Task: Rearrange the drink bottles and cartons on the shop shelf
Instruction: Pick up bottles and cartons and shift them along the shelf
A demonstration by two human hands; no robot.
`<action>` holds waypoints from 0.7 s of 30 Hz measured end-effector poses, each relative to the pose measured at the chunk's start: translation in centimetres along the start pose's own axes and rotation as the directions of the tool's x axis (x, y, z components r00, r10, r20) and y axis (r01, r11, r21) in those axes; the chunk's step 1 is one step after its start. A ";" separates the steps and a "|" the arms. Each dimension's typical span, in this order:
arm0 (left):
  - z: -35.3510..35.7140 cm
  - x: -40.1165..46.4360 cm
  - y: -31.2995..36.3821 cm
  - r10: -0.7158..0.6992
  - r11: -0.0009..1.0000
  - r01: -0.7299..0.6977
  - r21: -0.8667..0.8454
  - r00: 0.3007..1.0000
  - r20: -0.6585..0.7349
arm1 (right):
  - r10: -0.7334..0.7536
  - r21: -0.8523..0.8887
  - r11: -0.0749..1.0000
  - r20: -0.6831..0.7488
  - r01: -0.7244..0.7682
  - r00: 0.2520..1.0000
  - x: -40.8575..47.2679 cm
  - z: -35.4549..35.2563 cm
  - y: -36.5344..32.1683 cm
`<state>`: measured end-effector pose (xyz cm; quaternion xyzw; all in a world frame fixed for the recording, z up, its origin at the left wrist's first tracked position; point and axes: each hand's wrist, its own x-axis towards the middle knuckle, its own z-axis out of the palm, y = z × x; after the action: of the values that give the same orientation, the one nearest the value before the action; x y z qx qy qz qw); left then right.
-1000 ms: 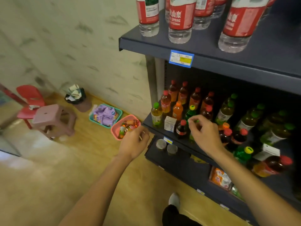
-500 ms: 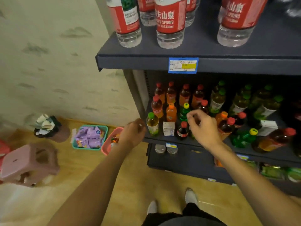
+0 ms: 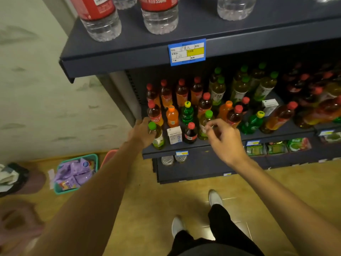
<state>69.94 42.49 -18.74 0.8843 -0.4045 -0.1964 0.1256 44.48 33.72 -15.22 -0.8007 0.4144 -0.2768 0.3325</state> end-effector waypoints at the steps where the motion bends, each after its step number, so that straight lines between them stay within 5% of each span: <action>1: 0.1 0.4 0.3 0.006 1.000 -0.007 0.019 0.999 0.035 | 0.002 -0.008 1.000 0.003 -0.001 1.000 -0.1 -0.1 0.1; 21: 3.8 4.7 -0.3 0.002 0.936 -0.055 0.347 0.988 0.152 | -0.068 -0.021 0.997 0.081 0.070 0.994 3.1 0.2 1.3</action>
<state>71.21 38.80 -23.41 0.8694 -0.4541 -0.1850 -0.0616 45.61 30.57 -15.82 -0.8288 0.3761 -0.2510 0.3296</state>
